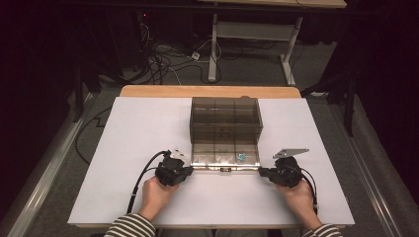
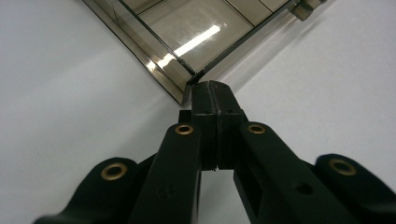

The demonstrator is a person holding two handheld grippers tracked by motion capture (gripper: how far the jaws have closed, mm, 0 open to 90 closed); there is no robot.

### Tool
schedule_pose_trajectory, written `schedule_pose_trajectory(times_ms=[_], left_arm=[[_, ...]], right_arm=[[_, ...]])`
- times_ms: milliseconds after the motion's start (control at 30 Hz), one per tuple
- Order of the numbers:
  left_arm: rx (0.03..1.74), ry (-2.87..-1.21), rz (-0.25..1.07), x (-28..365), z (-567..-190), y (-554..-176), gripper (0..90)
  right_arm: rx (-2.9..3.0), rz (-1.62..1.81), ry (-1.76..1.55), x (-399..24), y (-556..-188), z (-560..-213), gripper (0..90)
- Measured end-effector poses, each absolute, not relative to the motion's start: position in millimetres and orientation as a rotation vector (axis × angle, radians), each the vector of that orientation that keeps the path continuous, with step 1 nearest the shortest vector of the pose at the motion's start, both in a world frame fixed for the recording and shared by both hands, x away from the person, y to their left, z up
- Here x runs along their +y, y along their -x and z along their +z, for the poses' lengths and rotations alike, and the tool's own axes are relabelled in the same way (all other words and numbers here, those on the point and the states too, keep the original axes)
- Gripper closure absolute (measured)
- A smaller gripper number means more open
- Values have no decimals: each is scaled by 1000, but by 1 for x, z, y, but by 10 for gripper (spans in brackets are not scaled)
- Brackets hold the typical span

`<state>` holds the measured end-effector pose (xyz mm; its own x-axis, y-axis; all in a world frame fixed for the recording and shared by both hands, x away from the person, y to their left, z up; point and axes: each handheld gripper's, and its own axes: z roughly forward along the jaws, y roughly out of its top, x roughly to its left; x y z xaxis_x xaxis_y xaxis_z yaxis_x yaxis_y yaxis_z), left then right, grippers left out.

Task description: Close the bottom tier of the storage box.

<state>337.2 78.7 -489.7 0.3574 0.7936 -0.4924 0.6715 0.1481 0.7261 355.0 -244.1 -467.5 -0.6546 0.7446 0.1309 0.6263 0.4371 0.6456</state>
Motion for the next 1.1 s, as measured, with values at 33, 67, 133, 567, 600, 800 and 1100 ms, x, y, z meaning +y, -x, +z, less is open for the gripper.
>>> schedule_pose_trajectory(times_ms=[33,67,133,567,600,800,1100], left_arm=[[1359,-1572,144,78,-490,-338,871],[1364,-1565,142,77,-490,-339,871],[1365,-1569,143,77,-489,-341,871],[1370,-1588,144,69,-487,-351,871],[1367,-1594,147,68,-487,-351,871],[1374,-1524,174,60,-487,-357,871],[1373,-1588,153,62,-486,-363,872]], right_arm=[[2512,1015,-1213,-244,-355,-467,900],[2511,1016,-1210,-243,-356,-467,900],[2512,1009,-1209,-242,-357,-467,900],[2522,967,-1211,-238,-367,-466,900],[2520,966,-1213,-238,-367,-466,900],[2515,956,-1216,-237,-372,-465,900],[2512,944,-1224,-235,-378,-464,900]])
